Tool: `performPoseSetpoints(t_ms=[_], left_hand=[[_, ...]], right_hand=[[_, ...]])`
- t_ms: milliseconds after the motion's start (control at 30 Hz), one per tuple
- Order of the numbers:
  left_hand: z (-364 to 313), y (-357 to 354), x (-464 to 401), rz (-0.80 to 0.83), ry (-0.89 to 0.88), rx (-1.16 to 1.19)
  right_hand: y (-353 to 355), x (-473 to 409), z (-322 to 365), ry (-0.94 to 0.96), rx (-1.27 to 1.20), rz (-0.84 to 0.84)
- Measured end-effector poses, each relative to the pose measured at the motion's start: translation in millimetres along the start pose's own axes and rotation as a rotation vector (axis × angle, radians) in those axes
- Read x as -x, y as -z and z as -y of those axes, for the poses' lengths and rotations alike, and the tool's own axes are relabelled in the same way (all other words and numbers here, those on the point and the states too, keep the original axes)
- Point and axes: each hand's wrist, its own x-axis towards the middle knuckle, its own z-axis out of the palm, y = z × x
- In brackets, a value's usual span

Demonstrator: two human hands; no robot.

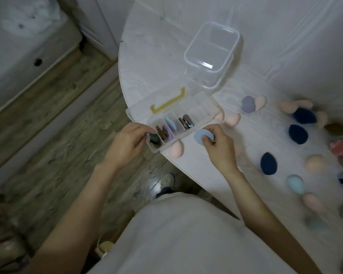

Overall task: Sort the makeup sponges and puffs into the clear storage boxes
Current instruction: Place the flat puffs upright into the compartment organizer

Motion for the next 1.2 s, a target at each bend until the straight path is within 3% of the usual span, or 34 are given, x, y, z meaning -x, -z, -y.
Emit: performPoseSetpoints(t_ms=[167,367,667,867,967,1200], left_hand=[[15.6,-1.1,-21.7,0.319,-0.179,-0.039],[31.8,-5.5,-30.1,0.446,-0.236,-0.115],[19.2,-14.7,-26.9,0.190,-0.127,-0.059],[5.2,-43.7,-59.5,0.353,-0.143,-0.158],[8.7,-49.4,-62.6,0.352,-0.153,-0.192],[17.7,-46.7,-54.5,0.317,-0.230,-0.204]], right_hand=[[-7.5,-3.4,7.4,-0.018,-0.026,-0.025],[-15.3,-4.3,13.3,-0.032,-0.035,-0.047],[-28.2,-3.9,19.6,-0.048,-0.078,-0.112],[-30.0,-13.6,25.1,-0.035,-0.098,-0.201],[-31.1,-18.7,31.6,-0.042,-0.130,-0.236],[-50.9,-32.3,39.8,0.045,0.043,-0.262]])
